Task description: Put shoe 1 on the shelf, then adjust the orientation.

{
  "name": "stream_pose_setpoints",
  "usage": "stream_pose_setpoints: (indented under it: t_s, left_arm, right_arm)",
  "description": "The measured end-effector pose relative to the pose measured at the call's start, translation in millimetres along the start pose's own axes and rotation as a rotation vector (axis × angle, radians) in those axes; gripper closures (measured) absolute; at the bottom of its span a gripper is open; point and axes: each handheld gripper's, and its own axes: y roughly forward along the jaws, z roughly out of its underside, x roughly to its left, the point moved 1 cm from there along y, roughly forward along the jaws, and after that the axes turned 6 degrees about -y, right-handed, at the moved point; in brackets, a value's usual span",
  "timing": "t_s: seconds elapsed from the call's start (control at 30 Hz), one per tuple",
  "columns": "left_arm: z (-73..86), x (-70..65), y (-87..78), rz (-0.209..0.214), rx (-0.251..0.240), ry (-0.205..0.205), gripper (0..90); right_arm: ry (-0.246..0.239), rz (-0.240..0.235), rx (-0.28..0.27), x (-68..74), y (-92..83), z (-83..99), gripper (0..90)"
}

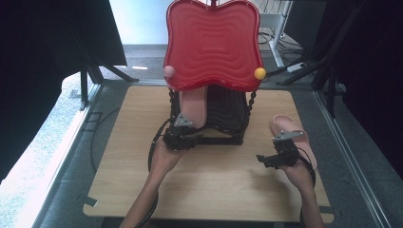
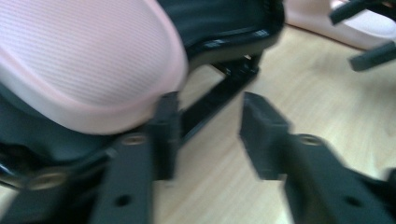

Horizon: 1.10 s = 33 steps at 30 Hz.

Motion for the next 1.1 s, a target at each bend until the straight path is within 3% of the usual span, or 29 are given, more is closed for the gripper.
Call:
stream_pose_setpoints:
  t_s: [0.07,0.17,0.27,0.4,0.67,0.87,1.1]
  left_arm:
    - [5.1,-2.3,-1.3,0.006,0.027,0.010,37.4]
    - [14.2,-2.1,-2.6,-0.009,0.058,-0.006,26.9]
    - [25.2,1.1,-4.2,-0.010,0.067,-0.037,22.2]
    - [39.3,7.3,-7.0,-0.038,0.084,-0.048,15.8]
    - [56.4,21.1,-11.2,-0.079,0.077,-0.074,13.3]
    - [70.5,30.5,-9.8,-0.114,0.114,-0.075,4.6]
    - [80.4,43.4,-13.1,-0.120,0.116,-0.086,0.0]
  right_arm:
    - [0.002,-0.001,0.002,0.1,-0.1,0.0,5.2]
    - [0.005,-0.008,0.002,0.6,-0.4,0.0,6.1]
    - [0.008,-0.011,0.003,0.4,0.3,0.6,6.7]
    - [0.013,-0.020,0.007,-0.5,-0.1,1.9,7.4]
    - [0.013,-0.019,0.040,-6.2,-2.7,6.8,7.3]
    - [0.041,-0.010,0.023,-15.4,-7.0,11.5,8.0]
    - [0.116,0.015,-0.015,-28.4,-19.8,16.8,9.0]
